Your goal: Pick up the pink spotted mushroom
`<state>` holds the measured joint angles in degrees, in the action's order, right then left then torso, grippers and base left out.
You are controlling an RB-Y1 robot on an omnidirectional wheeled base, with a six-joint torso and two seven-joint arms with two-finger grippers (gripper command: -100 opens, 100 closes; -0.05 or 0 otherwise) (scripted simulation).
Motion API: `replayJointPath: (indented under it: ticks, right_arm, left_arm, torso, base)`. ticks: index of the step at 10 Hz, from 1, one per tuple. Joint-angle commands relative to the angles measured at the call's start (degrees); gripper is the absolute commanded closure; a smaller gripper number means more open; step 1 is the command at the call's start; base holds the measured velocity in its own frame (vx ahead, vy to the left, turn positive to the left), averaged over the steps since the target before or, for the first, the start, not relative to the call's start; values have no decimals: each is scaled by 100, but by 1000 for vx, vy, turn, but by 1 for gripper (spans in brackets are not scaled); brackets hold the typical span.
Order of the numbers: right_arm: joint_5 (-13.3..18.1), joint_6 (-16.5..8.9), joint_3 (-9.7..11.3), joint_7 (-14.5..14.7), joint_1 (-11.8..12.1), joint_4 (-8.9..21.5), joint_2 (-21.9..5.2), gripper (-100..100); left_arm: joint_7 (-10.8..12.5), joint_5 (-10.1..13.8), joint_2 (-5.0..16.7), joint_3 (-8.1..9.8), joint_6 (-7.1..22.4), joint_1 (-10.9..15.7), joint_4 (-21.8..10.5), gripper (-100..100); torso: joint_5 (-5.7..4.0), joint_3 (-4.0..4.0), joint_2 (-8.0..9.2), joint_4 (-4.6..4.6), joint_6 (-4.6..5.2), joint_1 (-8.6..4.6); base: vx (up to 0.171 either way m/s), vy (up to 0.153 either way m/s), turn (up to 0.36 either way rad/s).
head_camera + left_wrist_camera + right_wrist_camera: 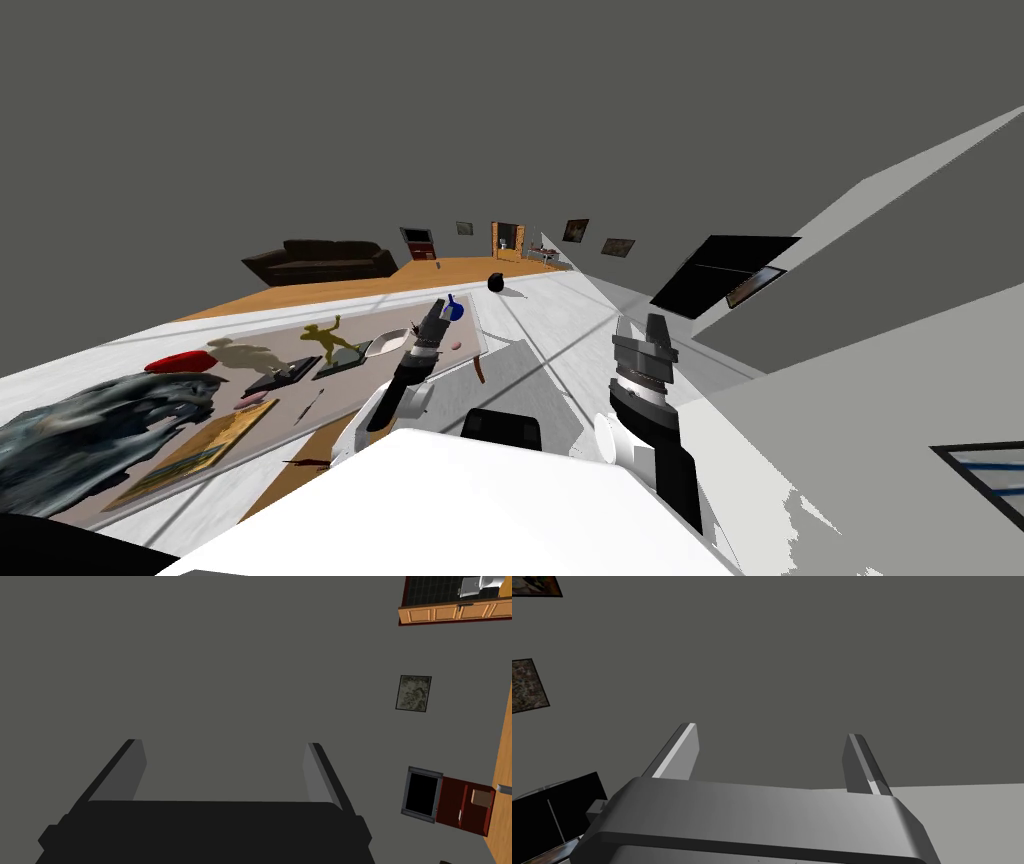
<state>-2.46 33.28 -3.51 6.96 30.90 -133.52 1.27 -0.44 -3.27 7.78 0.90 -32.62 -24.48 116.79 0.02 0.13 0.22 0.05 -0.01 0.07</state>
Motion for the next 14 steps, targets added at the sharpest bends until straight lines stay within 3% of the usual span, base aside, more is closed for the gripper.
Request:
replayJointPath:
  ticks: [1, 8, 10, 14]
  right_arm:
    - [0, 0, 0, 0, 0, 0, 0, 0]
    - [0, 0, 0, 0, 0, 0, 0, 0]
    - [0, 0, 0, 0, 0, 0, 0, 0]
    - [0, 0, 0, 0, 0, 0, 0, 0]
  left_arm:
    - [65, -38, 49, 15, 91, 67, -286, -100]
    - [341, -126, 314, 86, 517, 302, -1505, -100]
    - [341, -126, 314, 86, 517, 302, -1642, -100]
    - [421, -131, 450, 97, 714, 390, -2252, -100]
  torso:
    - [0, 0, 0, 0, 0, 0]
    - [0, -6, -10, -2, 1, -1]
    - [0, -6, -11, -2, 0, -1]
    - [-1, -12, -20, -4, 1, -2]
  base:
    - [-48, 17, -52]
    - [-44, 11, -89]
    - [-18, 5, -33]
    - [-9, 4, -86]
